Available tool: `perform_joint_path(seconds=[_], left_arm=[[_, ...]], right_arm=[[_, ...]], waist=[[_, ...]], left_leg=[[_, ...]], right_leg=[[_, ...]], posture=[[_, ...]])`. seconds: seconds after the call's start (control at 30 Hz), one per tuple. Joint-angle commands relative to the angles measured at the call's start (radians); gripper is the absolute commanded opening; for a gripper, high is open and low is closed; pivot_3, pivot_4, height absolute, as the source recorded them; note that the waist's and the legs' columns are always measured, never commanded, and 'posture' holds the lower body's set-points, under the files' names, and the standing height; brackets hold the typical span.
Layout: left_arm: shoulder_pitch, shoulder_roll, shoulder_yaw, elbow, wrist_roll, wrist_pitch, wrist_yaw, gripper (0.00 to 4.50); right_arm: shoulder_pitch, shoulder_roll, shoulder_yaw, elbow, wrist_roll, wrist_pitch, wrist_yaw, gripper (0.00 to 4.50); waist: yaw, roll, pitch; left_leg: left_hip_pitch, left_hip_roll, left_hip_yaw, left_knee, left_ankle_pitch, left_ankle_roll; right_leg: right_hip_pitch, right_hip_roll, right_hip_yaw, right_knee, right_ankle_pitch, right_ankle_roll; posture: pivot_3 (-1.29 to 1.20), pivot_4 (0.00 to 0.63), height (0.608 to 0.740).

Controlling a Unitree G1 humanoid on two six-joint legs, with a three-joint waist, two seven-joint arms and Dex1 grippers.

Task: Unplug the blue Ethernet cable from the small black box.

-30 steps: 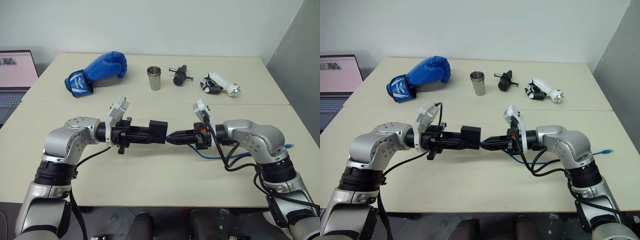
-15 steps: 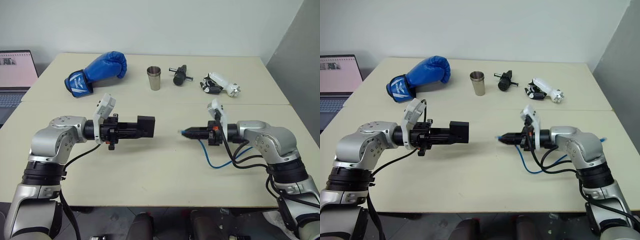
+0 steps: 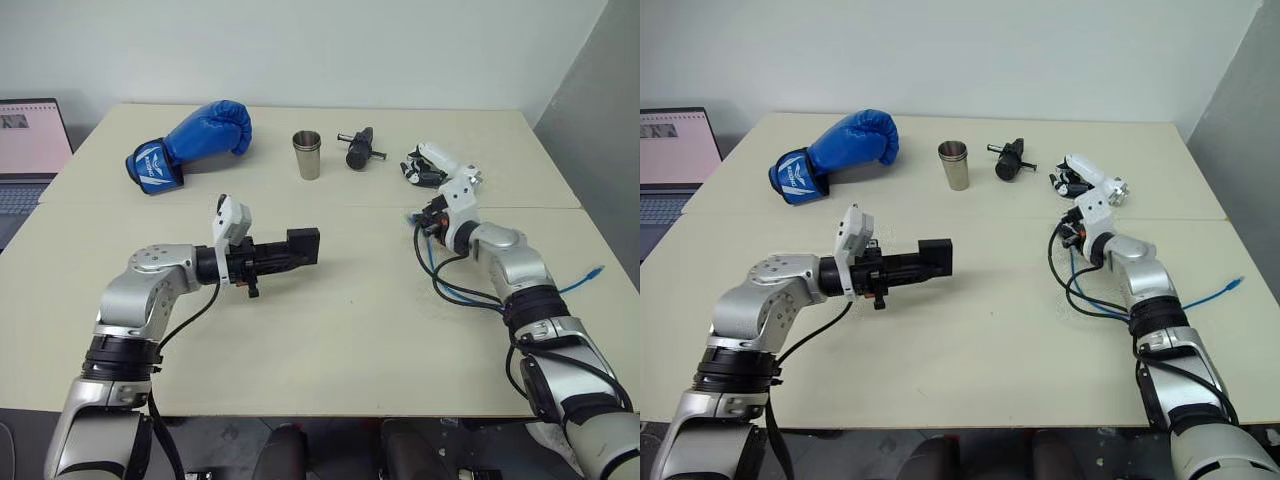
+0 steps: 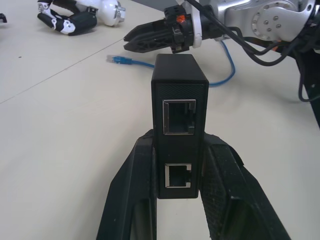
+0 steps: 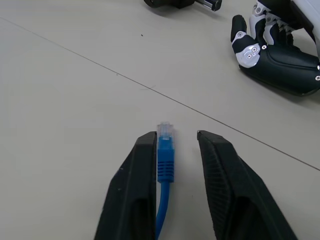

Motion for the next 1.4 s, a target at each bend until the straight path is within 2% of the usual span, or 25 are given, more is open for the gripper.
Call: perform_joint_path(seconds=[0.03, 0.13, 0.3, 0.47, 0.7, 1.07, 1.13, 1.4], left_arm=[[0.007, -0.009, 0.021, -0.047, 0.005, -0.032, 0.032, 0.79], [0.000, -0.033, 0.040, -0.022, 0.025, -0.071, 0.093, 0.79], [-0.033, -0.084, 0.094, 0.085, 0.106, -0.208, 0.265, 0.79], [-0.067, -0.122, 0.139, 0.261, 0.230, -0.388, 0.497, 0.79], [-0.045, -0.158, 0.166, 0.442, 0.319, -0.555, 0.696, 0.79], [0.029, -0.210, 0.236, 0.490, 0.246, -0.471, 0.754, 0.79], [0.031, -0.211, 0.241, 0.487, 0.236, -0.457, 0.750, 1.50], [0.032, -0.207, 0.254, 0.475, 0.223, -0.440, 0.748, 3.07]], right_arm=[[0.005, -0.003, -0.049, -0.072, 0.012, -0.009, 0.010, 2.25], [0.028, -0.022, -0.051, -0.165, 0.014, 0.003, 0.050, 2.98], [0.134, -0.081, 0.023, -0.519, 0.112, 0.130, 0.307, 4.13], [0.191, -0.092, 0.095, -0.764, 0.160, 0.251, 0.381, 4.14], [0.195, -0.056, 0.171, -0.846, 0.151, 0.325, 0.381, 4.14], [0.191, -0.049, 0.206, -0.850, 0.142, 0.325, 0.390, 4.14], [0.191, -0.049, 0.207, -0.849, 0.141, 0.323, 0.393, 4.14], [0.187, -0.049, 0.209, -0.842, 0.134, 0.316, 0.403, 4.14]], waist=[[0.001, 0.000, 0.000], [0.002, 0.000, 0.000], [0.003, 0.001, 0.000], [0.000, 0.001, 0.000], [0.005, 0.001, 0.000], [0.004, 0.000, 0.000], [0.002, 0.000, 0.000], [0.002, 0.000, 0.000]], left_leg=[[0.000, 0.000, 0.000, 0.000, 0.000, 0.000], [0.000, 0.000, -0.001, 0.000, 0.000, 0.000], [0.000, 0.000, -0.002, 0.001, 0.000, 0.000], [0.000, 0.000, -0.002, 0.002, 0.000, 0.000], [-0.001, 0.000, -0.004, 0.005, 0.000, 0.000], [-0.003, -0.001, -0.005, 0.010, 0.000, 0.000], [-0.002, -0.001, -0.005, 0.010, 0.000, 0.000], [-0.002, 0.000, -0.005, 0.010, 0.000, 0.000]], right_leg=[[0.000, 0.000, 0.000, 0.000, 0.000, 0.000], [0.000, 0.000, 0.000, 0.001, 0.000, 0.000], [0.000, 0.000, -0.001, 0.001, 0.000, 0.000], [0.000, 0.000, -0.002, 0.002, 0.000, 0.000], [0.001, 0.000, -0.003, 0.002, 0.000, 0.001], [0.001, 0.000, -0.005, 0.003, 0.001, 0.001], [0.002, 0.000, -0.004, 0.004, 0.001, 0.001], [0.002, 0.000, -0.004, 0.004, 0.001, 0.001]], posture=[[0.00, 0.150, 0.740], [0.00, 0.150, 0.740], [0.00, 0.150, 0.740], [0.00, 0.150, 0.740], [0.00, 0.150, 0.740], [0.00, 0.150, 0.740], [0.00, 0.150, 0.740], [0.00, 0.150, 0.740]])
